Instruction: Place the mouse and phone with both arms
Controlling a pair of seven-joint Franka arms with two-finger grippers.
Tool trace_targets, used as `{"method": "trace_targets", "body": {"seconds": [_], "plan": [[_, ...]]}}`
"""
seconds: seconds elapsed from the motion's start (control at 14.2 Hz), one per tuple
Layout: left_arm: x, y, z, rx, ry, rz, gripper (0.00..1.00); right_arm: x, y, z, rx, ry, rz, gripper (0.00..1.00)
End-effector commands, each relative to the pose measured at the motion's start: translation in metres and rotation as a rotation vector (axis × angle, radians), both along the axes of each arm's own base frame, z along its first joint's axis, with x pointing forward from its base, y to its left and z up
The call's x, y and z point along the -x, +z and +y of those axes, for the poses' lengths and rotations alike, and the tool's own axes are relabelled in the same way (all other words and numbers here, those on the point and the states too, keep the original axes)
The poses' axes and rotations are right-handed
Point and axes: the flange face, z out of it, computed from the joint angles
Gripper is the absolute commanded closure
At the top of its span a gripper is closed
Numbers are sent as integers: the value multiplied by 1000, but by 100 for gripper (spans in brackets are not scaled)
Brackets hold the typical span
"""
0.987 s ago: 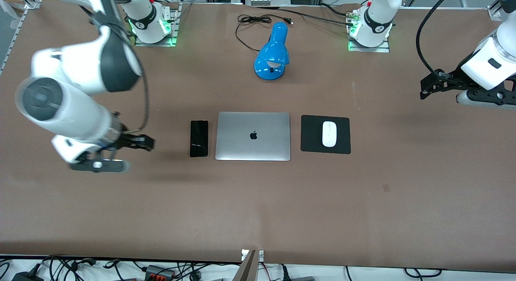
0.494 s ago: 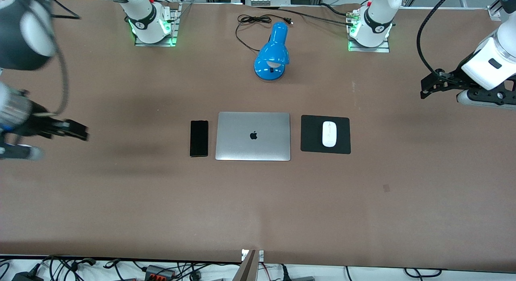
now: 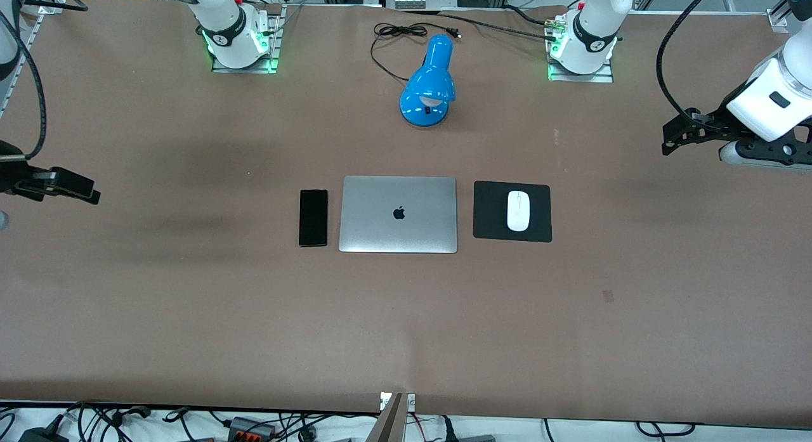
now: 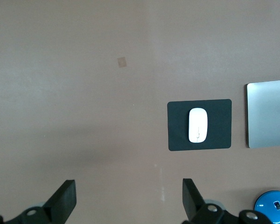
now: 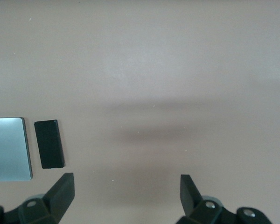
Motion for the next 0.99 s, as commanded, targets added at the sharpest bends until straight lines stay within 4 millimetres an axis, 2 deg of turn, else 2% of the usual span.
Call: {"method": "trace_targets", "body": {"seconds": [0.0,0.21,0.56,0.92], "plan": [[0,7,-3,4,-11,-1,0,34,-8,0,2,19,-36,0],[0,7,-2,4,-8,-1,0,60,-13,-1,3,39,-50,0],[0,7,-3,4,-9,-1,0,72,-11,-3,4,54,-39,0],[0,8,-3,4,-11,-2,0,80,6,-2,19,55,-58,0]]}}
